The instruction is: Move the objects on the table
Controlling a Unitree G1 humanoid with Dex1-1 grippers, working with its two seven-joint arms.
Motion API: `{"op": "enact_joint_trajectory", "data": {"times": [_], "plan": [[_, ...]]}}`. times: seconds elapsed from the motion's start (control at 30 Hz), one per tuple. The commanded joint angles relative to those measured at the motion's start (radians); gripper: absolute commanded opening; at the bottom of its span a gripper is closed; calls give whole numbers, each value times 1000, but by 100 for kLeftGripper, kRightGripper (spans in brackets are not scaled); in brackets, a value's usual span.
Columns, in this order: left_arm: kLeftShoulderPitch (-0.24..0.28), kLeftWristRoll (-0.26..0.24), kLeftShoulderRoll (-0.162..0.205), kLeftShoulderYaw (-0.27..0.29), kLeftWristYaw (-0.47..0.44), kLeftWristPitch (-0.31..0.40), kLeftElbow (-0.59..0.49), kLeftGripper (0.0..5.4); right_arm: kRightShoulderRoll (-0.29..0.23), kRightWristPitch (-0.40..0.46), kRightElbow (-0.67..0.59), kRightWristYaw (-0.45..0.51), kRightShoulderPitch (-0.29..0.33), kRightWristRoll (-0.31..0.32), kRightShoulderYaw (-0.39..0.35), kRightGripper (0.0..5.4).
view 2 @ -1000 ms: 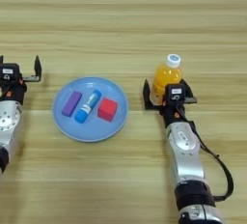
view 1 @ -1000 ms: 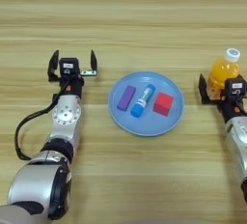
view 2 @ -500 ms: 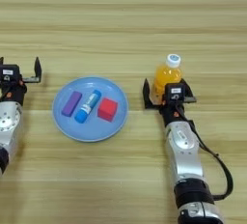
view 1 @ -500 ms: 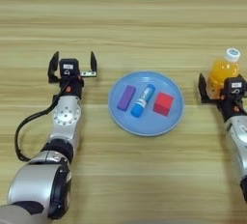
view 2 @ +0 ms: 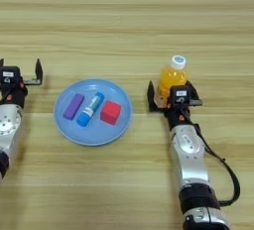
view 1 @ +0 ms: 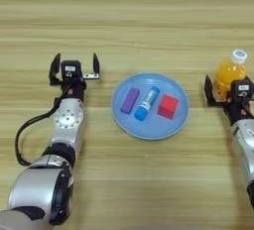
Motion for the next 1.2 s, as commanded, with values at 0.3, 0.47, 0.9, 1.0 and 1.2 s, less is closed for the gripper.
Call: {"op": "enact_joint_trajectory", "data": {"times": [0.3, 0.47, 0.9, 1.0, 1.2], "plan": [[-16, 0, 2, 4, 1, 14, 10, 540, -4, -13, 5, 1, -11, -5, 0, 537], [-16, 1, 0, 3, 3, 13, 8, 540, -7, -7, 1, 3, -10, -5, 1, 537], [-17, 7, -9, -3, 15, 14, 3, 540, -14, 53, -197, 41, 137, 3, 21, 537], [-17, 8, -11, -5, 18, 15, 2, 540, -17, 83, -254, 60, 192, 11, 24, 537], [-20, 13, -18, -11, 30, 16, 1, 540, -27, 131, -331, 87, 275, 27, 13, 537]]}}
